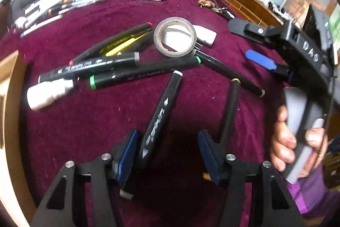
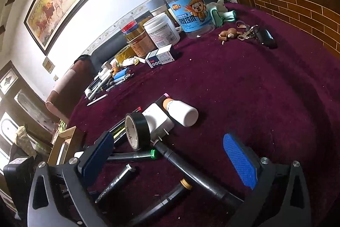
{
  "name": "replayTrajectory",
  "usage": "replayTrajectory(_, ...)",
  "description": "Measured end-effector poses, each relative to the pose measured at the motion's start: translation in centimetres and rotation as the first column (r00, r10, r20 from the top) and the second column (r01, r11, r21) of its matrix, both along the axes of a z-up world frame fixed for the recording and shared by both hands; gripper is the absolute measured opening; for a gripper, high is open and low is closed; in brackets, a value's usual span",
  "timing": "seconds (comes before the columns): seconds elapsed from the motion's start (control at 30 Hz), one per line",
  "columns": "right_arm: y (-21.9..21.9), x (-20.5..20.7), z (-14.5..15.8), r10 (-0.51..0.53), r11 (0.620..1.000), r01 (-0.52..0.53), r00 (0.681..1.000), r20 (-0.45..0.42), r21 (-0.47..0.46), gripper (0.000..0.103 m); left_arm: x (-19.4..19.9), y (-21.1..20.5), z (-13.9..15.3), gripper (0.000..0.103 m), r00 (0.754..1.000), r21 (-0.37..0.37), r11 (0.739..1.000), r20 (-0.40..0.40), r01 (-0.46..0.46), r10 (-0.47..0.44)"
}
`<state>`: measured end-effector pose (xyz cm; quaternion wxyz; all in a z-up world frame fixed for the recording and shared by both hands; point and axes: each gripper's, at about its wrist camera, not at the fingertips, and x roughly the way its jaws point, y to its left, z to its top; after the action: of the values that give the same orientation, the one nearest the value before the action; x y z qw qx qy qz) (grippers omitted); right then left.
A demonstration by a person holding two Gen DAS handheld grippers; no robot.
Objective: Organize rigid objects
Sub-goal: 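Grasp a black Touch marker with the left tool while the right tool grasps a yellow-capped black marker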
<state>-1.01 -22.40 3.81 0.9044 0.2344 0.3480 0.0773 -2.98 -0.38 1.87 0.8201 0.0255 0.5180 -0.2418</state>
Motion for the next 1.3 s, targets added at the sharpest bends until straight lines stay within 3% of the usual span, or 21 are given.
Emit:
replayTrajectory(0.07,-0.1,-0.1,0.0,-0.01,1.0,0.01,1.0,0.001,0.0,0.103,0.4,-1.0,0.1,0.053,0.999,0.038,0.999,0.028,0.015,-0.016)
replayTrajectory(0.37,-0.5,0.2,-0.2,-0.029,1.0,0.029,1.0,-0.011,-0.006,0.103,1.2,-3.9,-0.7,0.052,0.984,0.13,0.992,0.177,-0.009,-0.014)
replayTrajectory(0.67,-0.6,0.4,-0.5,-0.043,0.999,0.042,0.999,-0.025,-0.017,0.103,0.6,-3.7,-0.9,0.055,0.969,0.099,0.994,0.247,-0.052,0.026)
replayTrajectory(0.87,-0.6,0.6,-0.7,-0.053,0.998,0.052,0.998,-0.035,-0.035,0.103,0.6,-3.6,-0.9,0.059,0.969,0.085,0.995,0.245,-0.052,0.029)
replayTrajectory(0.93,-0.7,0.3,-0.5,-0.067,0.997,0.066,0.998,-0.022,-0.044,0.103,0.6,-3.8,-0.9,0.071,0.971,0.074,0.997,0.239,-0.033,0.014)
replayTrajectory(1.0,-0.8,-0.3,0.3,-0.093,0.994,0.093,0.996,0.017,-0.06,0.103,0.6,-4.2,-1.0,0.076,0.971,0.087,0.996,0.238,-0.014,-0.007)
replayTrajectory(1.13,-0.8,-2.7,2.2,-0.102,0.99,0.108,0.993,0.063,-0.095,0.103,0.7,-4.3,-1.0,0.077,0.972,0.088,0.996,0.236,-0.011,-0.01)
replayTrajectory(1.3,-0.6,-6.0,3.7,-0.063,0.984,0.072,0.996,0.058,-0.16,0.103,0.5,-4.4,-1.1,0.075,0.971,0.089,0.996,0.239,-0.013,-0.008)
